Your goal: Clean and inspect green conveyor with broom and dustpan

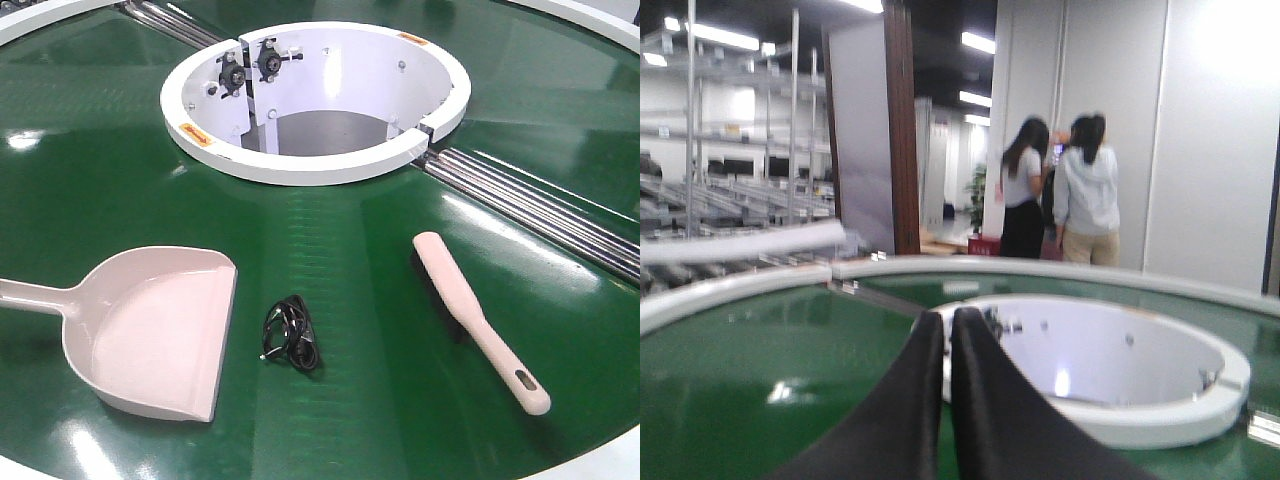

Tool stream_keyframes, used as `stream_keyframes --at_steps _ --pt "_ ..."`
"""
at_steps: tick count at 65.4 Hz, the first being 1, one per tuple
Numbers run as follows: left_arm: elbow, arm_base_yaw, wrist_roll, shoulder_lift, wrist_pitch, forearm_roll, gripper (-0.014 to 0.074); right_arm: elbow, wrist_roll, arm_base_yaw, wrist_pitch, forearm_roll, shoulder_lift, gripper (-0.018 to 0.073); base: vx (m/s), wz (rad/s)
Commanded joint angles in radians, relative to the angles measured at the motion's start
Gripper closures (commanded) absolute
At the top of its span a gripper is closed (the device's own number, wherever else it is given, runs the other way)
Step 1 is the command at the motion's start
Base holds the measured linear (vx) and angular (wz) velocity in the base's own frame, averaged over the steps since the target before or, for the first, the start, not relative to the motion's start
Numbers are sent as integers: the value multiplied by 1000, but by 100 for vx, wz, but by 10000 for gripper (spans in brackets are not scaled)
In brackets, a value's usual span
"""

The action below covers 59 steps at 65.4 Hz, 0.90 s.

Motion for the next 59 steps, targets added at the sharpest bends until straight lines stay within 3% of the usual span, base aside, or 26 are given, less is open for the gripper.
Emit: stream_keyframes --at_steps 1,10,14,39,48,59 --pt "-160 3 -1 114 100 -2 602 3 -3 1 -74 -1 -10 568 0 0" --pt "-298 3 1 275 384 -3 602 3 -3 1 -74 -1 -10 568 0 0" --pt "-320 3 1 336 442 -4 602 3 -3 1 -74 -1 -10 568 0 0" --pt "-322 3 1 493 521 -4 583 3 -3 1 -74 -1 -10 568 0 0" --pt "-322 3 34 529 563 -2 485 3 -3 1 -74 -1 -10 568 0 0" --pt "-322 3 61 556 595 -6 213 3 -3 1 -74 -1 -10 568 0 0"
